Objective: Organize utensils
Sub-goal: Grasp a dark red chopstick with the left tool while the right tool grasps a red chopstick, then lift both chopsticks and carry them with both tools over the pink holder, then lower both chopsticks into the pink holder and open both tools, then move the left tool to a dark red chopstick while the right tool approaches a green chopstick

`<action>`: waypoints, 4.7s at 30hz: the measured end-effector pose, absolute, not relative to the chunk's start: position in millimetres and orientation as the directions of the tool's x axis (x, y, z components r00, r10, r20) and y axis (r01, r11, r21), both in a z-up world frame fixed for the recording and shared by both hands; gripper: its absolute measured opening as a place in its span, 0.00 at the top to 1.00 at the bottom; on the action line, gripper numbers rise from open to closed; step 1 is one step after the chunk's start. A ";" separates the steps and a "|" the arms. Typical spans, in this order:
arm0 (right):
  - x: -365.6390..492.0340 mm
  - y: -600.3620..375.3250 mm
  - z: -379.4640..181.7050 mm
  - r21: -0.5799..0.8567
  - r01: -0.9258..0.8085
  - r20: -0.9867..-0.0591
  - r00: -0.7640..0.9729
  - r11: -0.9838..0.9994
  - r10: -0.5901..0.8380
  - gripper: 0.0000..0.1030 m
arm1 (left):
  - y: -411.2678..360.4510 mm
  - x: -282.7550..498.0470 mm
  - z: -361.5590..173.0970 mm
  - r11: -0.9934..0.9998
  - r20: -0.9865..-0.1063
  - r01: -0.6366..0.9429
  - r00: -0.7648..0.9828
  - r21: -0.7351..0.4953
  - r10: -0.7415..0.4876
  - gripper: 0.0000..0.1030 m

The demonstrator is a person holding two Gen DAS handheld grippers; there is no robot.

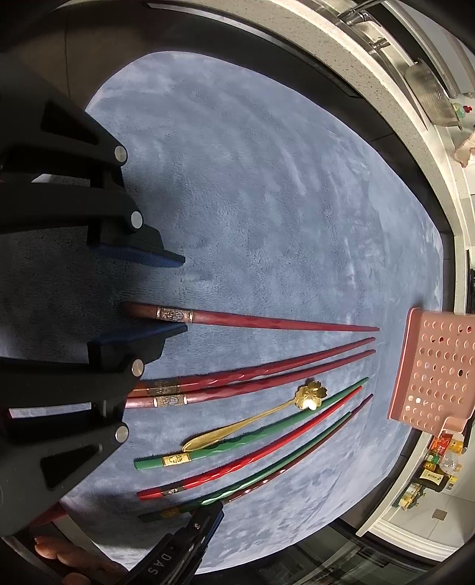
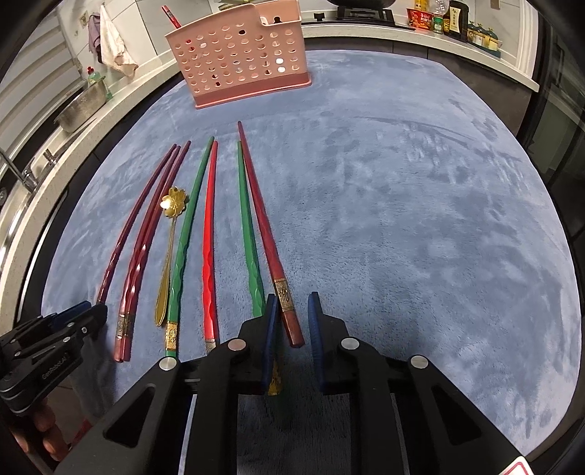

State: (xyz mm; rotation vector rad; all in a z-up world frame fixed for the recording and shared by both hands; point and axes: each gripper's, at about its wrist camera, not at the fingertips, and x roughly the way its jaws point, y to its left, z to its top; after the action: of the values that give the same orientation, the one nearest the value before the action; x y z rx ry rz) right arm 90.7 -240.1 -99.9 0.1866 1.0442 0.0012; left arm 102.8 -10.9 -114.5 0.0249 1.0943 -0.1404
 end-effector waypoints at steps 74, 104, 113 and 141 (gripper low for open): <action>251.9 -312.5 211.8 0.438 -0.062 -0.255 0.948 0.897 0.190 0.93 | -36.7 287.7 240.8 0.958 -0.258 0.221 0.929 -0.184 -0.264 0.93; 355.1 -291.5 103.0 0.380 0.027 -0.489 0.854 0.925 0.176 0.92 | -47.1 383.7 137.0 0.970 -0.433 0.147 0.874 -0.195 -0.219 0.93; 339.6 -294.2 112.6 0.384 0.028 -0.473 0.864 0.923 0.171 0.85 | -39.1 371.3 134.0 0.973 -0.444 0.118 0.874 -0.199 -0.196 0.66; 95.6 -259.8 -9.3 0.171 0.086 -0.732 0.678 0.982 0.068 0.67 | -9.0 162.6 -4.6 0.985 -0.709 0.149 0.686 -0.086 -0.165 0.49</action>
State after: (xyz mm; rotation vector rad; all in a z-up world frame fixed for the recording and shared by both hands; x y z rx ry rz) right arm 95.6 -259.8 -9.3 0.1976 0.8274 -0.0101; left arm 162.6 -9.0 -4.6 -0.0219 0.7961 -0.1761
